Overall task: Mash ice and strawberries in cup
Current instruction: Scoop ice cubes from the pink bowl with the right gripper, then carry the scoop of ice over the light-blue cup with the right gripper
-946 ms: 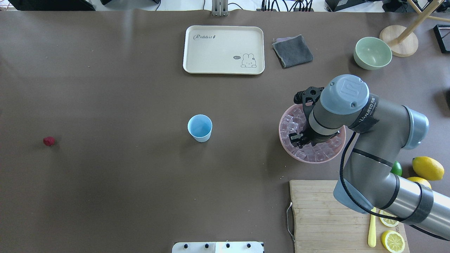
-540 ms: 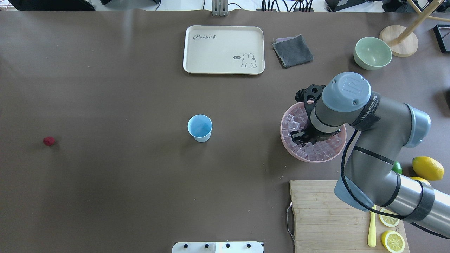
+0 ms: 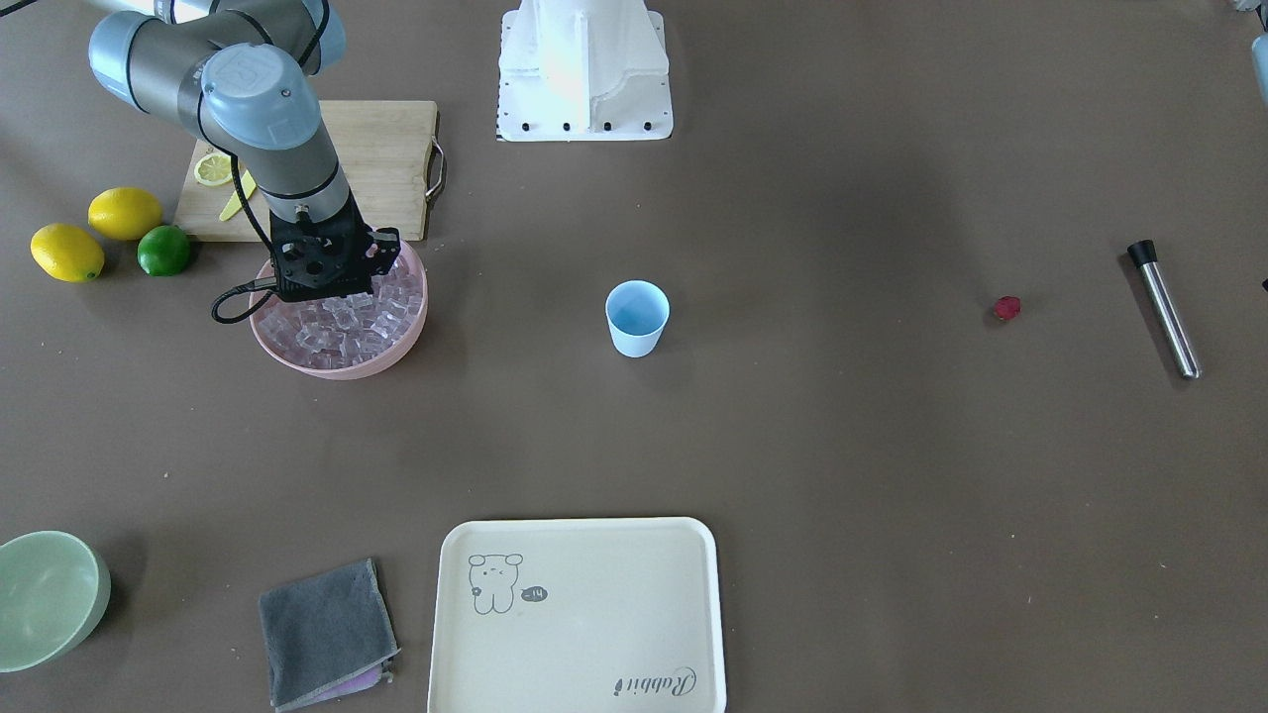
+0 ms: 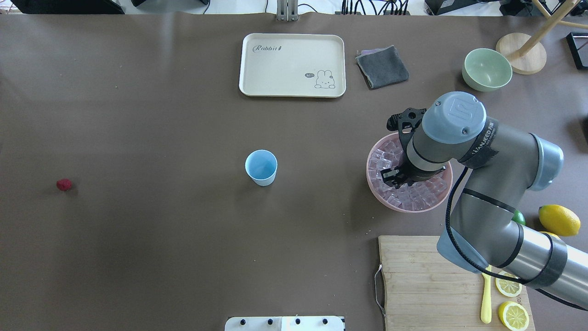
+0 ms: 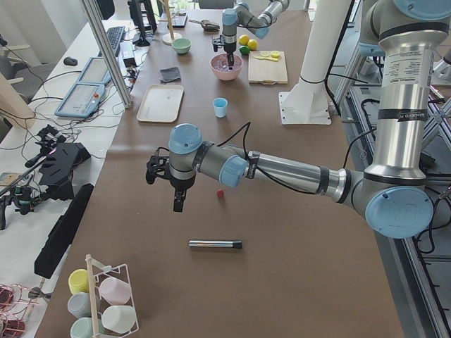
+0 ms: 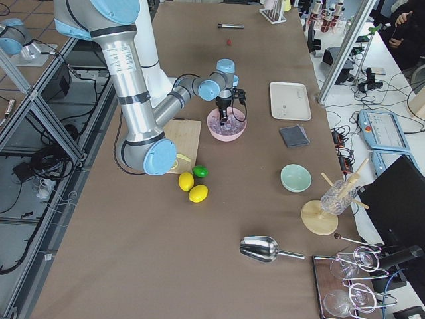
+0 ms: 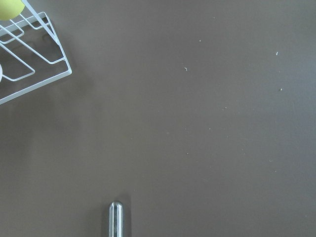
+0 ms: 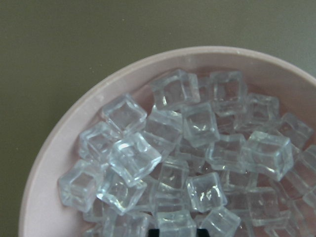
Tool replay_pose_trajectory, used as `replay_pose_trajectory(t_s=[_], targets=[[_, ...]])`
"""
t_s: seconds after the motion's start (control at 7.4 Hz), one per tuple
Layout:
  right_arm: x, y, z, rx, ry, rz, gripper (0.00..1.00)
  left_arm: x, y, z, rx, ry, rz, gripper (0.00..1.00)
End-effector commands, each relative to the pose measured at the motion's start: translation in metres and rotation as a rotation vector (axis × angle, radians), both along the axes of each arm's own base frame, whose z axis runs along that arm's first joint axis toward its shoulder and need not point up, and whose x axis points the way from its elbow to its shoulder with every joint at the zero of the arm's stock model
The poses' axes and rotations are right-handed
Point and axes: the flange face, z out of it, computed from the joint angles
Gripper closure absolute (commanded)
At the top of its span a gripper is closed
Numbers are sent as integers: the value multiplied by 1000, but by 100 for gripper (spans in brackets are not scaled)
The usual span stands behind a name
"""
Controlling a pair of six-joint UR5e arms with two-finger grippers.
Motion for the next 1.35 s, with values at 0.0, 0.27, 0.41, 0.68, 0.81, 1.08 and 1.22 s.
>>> replay_pose_trajectory(t_s=[0.0, 0.27, 0.41, 0.68, 0.81, 1.08, 1.22], targets=[[7, -6, -9, 2, -17, 10, 75, 0, 0, 1, -2, 1, 1, 1], [30, -18, -24, 17, -52, 41, 74, -1, 1, -2, 4, 1, -2, 1], [30, -19, -41, 29, -74, 50, 74, -9, 11, 1, -2, 0, -13, 1], [-10, -33, -83, 41, -110, 59, 74, -10, 14, 4, -8, 0, -15, 1], [-15, -35, -100, 39, -133, 76, 74, -10, 14, 7, -13, -2, -15, 1], [-35, -44, -164, 43, -199, 104, 74, -11, 15, 7, -13, -3, -16, 1], [-65, -47, -184, 8, -201, 125, 74, -13, 15, 7, -12, -3, -20, 1]])
